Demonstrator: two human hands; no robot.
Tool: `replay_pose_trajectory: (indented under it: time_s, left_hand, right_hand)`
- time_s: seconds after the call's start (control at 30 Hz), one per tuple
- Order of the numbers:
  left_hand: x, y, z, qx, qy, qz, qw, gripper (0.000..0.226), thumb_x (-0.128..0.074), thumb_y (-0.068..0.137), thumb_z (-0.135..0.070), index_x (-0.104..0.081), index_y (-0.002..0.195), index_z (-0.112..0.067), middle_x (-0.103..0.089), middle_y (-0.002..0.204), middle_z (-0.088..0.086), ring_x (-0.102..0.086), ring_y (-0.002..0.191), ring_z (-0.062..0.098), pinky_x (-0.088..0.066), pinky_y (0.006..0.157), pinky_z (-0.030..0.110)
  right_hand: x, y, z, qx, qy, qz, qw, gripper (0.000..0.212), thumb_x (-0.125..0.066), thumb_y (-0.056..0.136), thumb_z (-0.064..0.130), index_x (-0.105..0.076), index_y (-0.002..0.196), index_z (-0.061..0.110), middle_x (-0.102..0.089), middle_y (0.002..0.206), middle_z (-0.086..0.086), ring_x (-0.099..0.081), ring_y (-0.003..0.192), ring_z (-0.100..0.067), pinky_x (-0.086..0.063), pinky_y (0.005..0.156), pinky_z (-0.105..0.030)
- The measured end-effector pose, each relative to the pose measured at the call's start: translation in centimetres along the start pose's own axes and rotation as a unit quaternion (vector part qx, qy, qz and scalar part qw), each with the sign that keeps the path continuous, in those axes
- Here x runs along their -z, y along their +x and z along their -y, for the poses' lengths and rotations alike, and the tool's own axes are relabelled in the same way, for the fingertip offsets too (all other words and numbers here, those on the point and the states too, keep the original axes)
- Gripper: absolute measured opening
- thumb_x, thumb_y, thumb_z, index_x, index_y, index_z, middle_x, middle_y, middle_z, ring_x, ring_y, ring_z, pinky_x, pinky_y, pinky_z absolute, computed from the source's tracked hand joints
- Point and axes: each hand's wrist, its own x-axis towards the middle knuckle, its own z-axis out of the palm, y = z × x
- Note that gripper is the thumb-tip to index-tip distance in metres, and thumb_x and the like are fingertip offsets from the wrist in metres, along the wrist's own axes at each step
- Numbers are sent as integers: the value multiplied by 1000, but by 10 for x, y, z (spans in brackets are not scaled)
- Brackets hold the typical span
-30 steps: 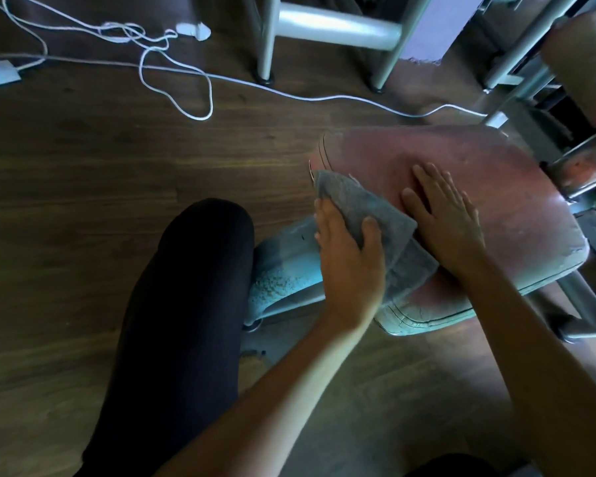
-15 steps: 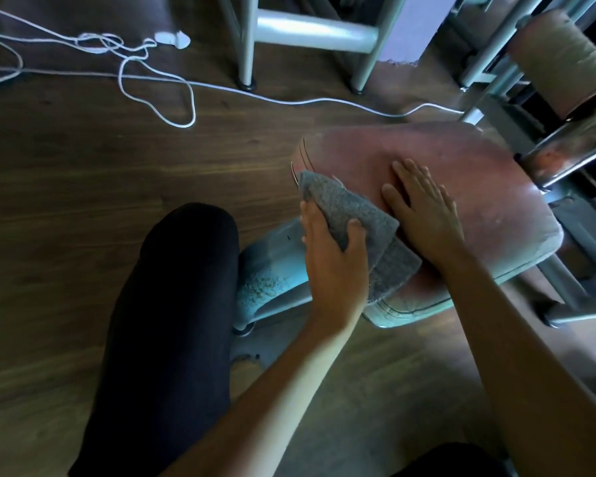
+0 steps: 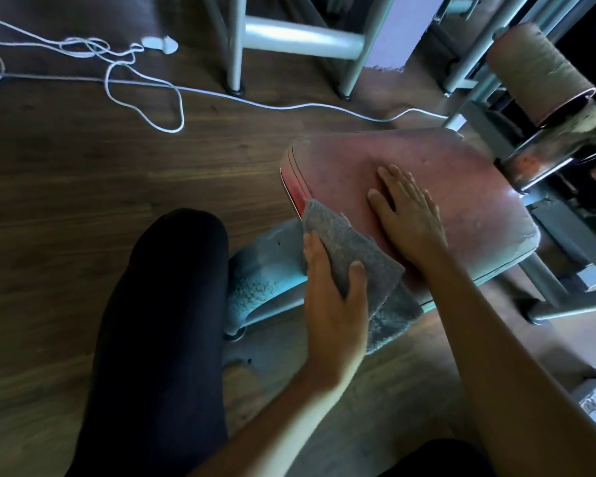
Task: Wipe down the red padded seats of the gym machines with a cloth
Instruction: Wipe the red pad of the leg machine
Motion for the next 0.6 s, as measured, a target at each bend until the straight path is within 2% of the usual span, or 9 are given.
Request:
replay_pose_trajectory:
  time_s: [0.13, 0.27, 0.4, 0.53, 0.6]
  left_hand:
    - [-2, 49, -1, 14, 27, -36, 999, 73, -53, 98, -29, -14, 159, -25, -36, 158, 0, -37, 143, 13, -32, 119, 39]
    - [-5, 30, -1, 8, 16, -37, 999, 69, -51, 101, -28, -14, 159, -22, -23, 165, -3, -22, 151, 11, -21, 124, 39]
    - [-6, -14, 2, 4, -9, -2, 1000, 73, -51, 100, -30, -8, 159, -29, -19, 165, -9, -19, 151, 5, -22, 124, 37]
    - [-3, 58, -3, 13, 38, -48, 998, 77, -50, 92, -38, -16, 159, -19, -32, 161, 4, -31, 148, 19, -28, 121, 42]
    - [0, 73, -8, 25, 27, -55, 998, 75, -49, 93, -38, -17, 159, -17, -32, 162, 4, -30, 148, 18, -27, 121, 42]
  right_hand:
    - [0, -1, -1, 3, 5, 2, 1000, 55, -32, 103, 51, -26, 155, 32, -18, 164, 11, -8, 152, -9, -4, 123, -34]
    - [0, -1, 0, 2, 9, -4, 1000, 55, -33, 103, 51, -28, 154, 33, -19, 164, 12, -9, 152, -8, -5, 122, -34]
    - [1, 0, -1, -1, 5, -1, 1000, 55, -32, 102, 53, -27, 154, 35, -18, 164, 13, -9, 151, -7, -4, 122, -35]
    - [-1, 1, -2, -3, 10, -1, 1000, 55, -34, 102, 52, -28, 154, 34, -19, 164, 13, -9, 151, -7, -5, 122, -35]
    - [0, 0, -1, -4, 12, 1, 1000, 55, -33, 102, 52, -28, 154, 34, -18, 164, 13, -9, 151, -7, -4, 122, -35]
